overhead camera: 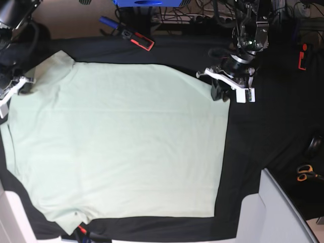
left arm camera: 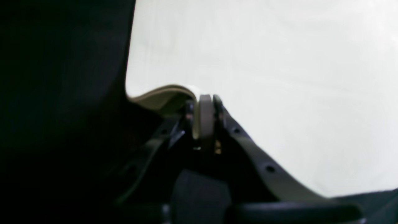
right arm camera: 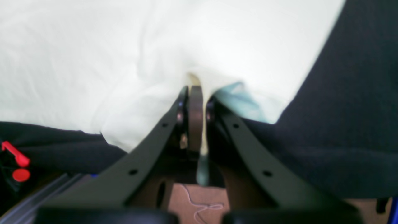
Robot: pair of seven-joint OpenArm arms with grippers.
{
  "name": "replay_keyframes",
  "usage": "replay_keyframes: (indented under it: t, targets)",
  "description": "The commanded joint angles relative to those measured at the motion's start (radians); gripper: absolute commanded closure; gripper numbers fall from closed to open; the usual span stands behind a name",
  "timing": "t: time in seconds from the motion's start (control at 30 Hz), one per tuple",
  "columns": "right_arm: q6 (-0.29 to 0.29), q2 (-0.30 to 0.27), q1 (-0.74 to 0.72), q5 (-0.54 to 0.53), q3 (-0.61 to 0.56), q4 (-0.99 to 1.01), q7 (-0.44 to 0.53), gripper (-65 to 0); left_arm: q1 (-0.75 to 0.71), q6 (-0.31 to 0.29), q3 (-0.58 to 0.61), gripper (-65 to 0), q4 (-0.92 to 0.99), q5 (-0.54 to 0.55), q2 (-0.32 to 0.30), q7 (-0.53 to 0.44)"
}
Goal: Fold the T-shirt properly
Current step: 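Close both grippers on the shirt edge at its corners, then lift the held edge and carry it across the shirt with both grippers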
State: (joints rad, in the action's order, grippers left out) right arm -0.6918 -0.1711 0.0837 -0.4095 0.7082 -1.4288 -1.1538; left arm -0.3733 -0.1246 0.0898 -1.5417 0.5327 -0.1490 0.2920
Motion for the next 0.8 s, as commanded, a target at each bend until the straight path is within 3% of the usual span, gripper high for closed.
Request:
replay_keyframes:
  t: [0.0,0.27,0.5,0.77]
  targets:
    - [-0.006,-0.034,-0.011,-0.009,0.004,-0.004,0.011,0.0,0.003,-0.002,-0.003,0.0,-0.015,0.008,-0.004,-0.021]
    - [-0.006,-0.08,-0.104,-0.009,0.003,0.096,0.016,0.0,0.053,-0.002,-0.069,0.0,0.017,0.007,0.016,-0.02]
    - [-0.006,-0.133,-0.169,-0.009,-0.054,0.217,0.085,0.0,0.121,-0.002,-0.066,0.0,0.097,0.007,0.016,-0.02]
    - [-0.006,-0.158,-0.247,-0.007,-0.089,0.348,0.153,0.0,0.196,-0.002,-0.061,0.0,0.146,0.007,0.016,-0.02]
